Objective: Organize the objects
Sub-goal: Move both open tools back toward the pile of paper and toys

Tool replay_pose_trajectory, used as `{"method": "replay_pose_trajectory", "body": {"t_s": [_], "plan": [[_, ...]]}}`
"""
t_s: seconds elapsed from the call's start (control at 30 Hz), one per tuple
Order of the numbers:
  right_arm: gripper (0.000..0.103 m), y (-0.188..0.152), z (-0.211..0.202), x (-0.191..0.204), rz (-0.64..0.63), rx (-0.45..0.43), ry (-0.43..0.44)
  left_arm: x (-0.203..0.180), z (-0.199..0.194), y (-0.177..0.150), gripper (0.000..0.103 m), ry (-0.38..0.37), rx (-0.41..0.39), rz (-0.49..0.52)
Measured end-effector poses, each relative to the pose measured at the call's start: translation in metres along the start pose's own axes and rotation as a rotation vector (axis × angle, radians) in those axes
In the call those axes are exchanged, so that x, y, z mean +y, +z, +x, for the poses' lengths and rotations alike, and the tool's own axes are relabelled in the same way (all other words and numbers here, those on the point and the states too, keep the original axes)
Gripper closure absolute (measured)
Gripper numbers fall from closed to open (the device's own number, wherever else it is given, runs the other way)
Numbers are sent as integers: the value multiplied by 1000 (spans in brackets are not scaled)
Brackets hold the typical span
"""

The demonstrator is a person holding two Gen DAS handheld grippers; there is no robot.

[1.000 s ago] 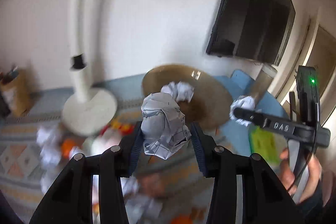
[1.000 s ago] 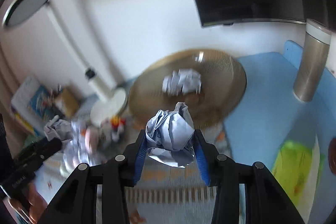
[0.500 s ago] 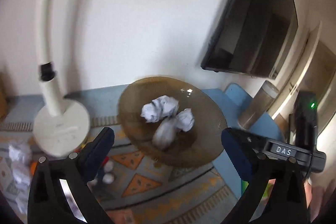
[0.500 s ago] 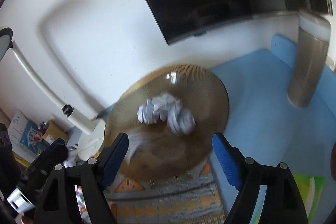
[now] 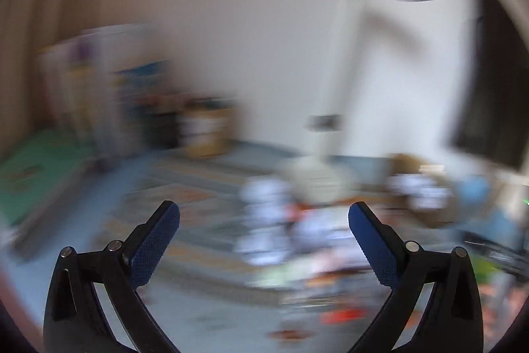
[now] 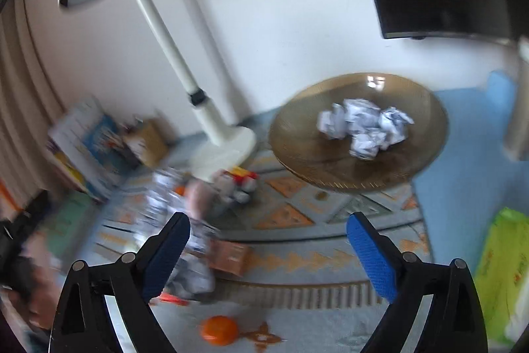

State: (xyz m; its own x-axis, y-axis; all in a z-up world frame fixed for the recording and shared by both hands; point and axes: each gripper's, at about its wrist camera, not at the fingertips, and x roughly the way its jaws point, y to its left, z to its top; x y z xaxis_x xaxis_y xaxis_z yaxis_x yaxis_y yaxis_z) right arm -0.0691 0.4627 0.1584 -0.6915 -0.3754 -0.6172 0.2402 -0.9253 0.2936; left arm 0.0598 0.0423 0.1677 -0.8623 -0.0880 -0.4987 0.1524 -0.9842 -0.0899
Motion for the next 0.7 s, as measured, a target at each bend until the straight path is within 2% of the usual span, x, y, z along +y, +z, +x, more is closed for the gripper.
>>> {"method": "replay_pose_trajectory", "body": {"t_s": [0.03,0.1,0.17,0.23,0.27,0.43,0.53,0.6,0.7], "plan": [[8,-10,4,2,7,4,-28,14,11,-10,1,59,16,1],[8,-28,13,2,29,-5,-22,36,31,-29,1,89,55,-26],[8,-43,25,1,11,-41,-56,53,53,-48,1,72,94,-87],[8,-53,34,0,-12,-24,-106,55,67,-59,1,49,120,-110],[8,-56,37,-1,-15,-20,-103,57,73,-63,1,46,131,-119],[8,-63,40,9,-69,-50,-150,53,81,-74,1,83,140,-102],[8,-65,46,16,-106,-28,-188,52,76,-78,1,115,123,-90],[8,-66,49,21,-135,-23,-203,51,74,-78,1,112,108,-83],[7,-69,49,28,-177,-33,-227,47,77,-78,1,99,131,-61]]}}
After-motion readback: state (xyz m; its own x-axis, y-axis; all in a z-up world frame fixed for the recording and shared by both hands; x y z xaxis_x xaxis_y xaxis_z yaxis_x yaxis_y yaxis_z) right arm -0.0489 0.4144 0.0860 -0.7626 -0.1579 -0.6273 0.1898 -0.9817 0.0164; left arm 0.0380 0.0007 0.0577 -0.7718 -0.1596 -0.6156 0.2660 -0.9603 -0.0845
